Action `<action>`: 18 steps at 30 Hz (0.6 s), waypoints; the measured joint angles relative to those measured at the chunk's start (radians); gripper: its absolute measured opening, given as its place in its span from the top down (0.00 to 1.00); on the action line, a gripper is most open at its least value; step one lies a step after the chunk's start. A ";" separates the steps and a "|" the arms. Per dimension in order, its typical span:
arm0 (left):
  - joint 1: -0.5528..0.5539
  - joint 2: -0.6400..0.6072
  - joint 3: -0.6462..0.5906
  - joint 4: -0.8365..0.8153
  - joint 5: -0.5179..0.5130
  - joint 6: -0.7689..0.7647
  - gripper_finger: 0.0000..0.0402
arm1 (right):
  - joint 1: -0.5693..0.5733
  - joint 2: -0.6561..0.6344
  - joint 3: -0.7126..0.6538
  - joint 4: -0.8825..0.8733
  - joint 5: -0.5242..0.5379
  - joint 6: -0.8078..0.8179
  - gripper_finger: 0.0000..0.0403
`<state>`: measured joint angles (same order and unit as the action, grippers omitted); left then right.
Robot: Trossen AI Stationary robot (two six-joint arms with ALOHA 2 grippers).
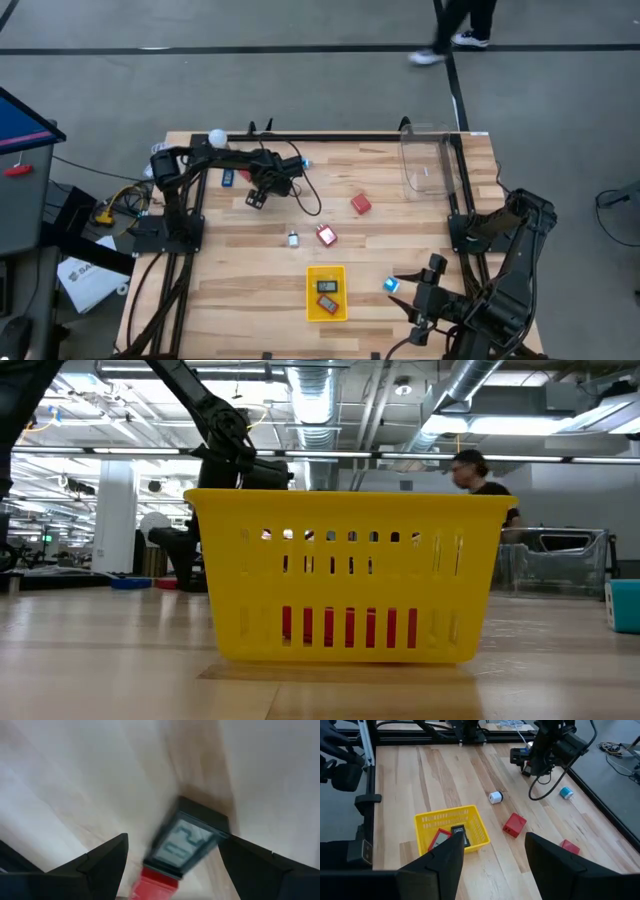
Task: Pick & Place Office items
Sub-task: Put the black digital timer into the yellow bin
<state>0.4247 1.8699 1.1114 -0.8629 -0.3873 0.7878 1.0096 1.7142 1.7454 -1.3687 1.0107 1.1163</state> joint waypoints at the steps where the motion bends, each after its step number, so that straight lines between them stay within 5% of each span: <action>1: 0.002 0.006 0.005 -0.002 0.005 0.006 0.24 | 0.000 0.000 0.000 0.000 0.000 0.000 0.50; 9: 0.000 0.037 0.015 -0.027 0.036 0.008 0.32 | 0.000 0.000 0.000 0.002 -0.008 0.010 0.50; 18: -0.019 0.047 0.012 -0.040 0.075 -0.048 0.58 | 0.000 0.000 0.000 0.008 -0.011 0.010 0.50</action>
<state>0.4054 1.9170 1.1232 -0.9028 -0.3122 0.7397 1.0096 1.7142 1.7454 -1.3609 0.9997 1.1259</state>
